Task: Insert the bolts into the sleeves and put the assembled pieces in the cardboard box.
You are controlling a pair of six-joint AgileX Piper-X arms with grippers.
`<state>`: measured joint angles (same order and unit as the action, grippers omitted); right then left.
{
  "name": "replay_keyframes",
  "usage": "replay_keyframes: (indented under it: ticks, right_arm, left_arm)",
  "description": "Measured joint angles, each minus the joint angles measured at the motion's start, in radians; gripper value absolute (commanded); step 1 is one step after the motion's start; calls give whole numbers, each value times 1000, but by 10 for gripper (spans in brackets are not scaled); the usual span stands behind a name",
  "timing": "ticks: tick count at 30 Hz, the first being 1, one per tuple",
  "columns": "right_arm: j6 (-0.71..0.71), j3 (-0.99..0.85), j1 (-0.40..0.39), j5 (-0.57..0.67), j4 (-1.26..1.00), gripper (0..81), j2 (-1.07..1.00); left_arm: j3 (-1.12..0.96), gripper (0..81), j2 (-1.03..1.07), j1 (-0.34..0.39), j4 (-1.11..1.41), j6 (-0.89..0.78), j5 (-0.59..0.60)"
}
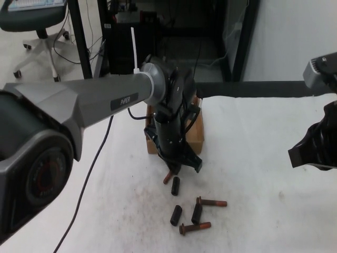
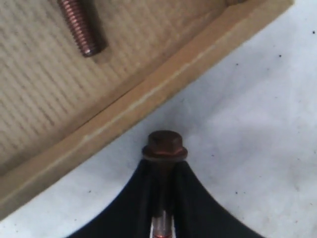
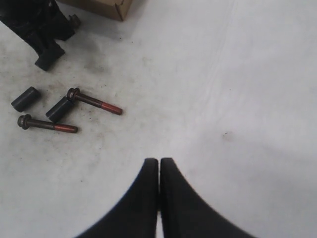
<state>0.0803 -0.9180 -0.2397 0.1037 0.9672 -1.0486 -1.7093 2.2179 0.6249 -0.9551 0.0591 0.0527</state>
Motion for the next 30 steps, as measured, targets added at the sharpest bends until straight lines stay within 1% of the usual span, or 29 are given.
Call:
replay_keyframes:
  ticks: [10, 15, 20, 24, 25, 27, 28, 30]
  right_arm:
    - [2, 0, 0, 0, 14, 8, 0]
    - [3, 0, 0, 0, 14, 8, 0]
    - [3, 0, 0, 0, 14, 8, 0]
    - [3, 0, 0, 6, 14, 8, 0]
    - [3, 0, 0, 21, 14, 8, 0]
    - [3, 0, 0, 41, 14, 8, 0]
    - [3, 0, 0, 59, 14, 8, 0]
    - [-7, 0, 0, 95, 3, 8, 0]
  left_arm:
    - [-20, 1, 4, 1, 12, 0, 9]
    - [-13, 1, -58, 4, 60, 70, 27]
    - [13, 1, -246, 6, 79, 83, 32]
    - [100, 1, -401, 6, 131, 83, 26]
    - [146, 1, -409, 6, 157, 83, 18]
    - [197, 1, -493, 6, 184, 83, 15]
    - [240, 1, -493, 6, 209, 80, 10]
    - [298, 1, -593, 4, 239, 73, 2]
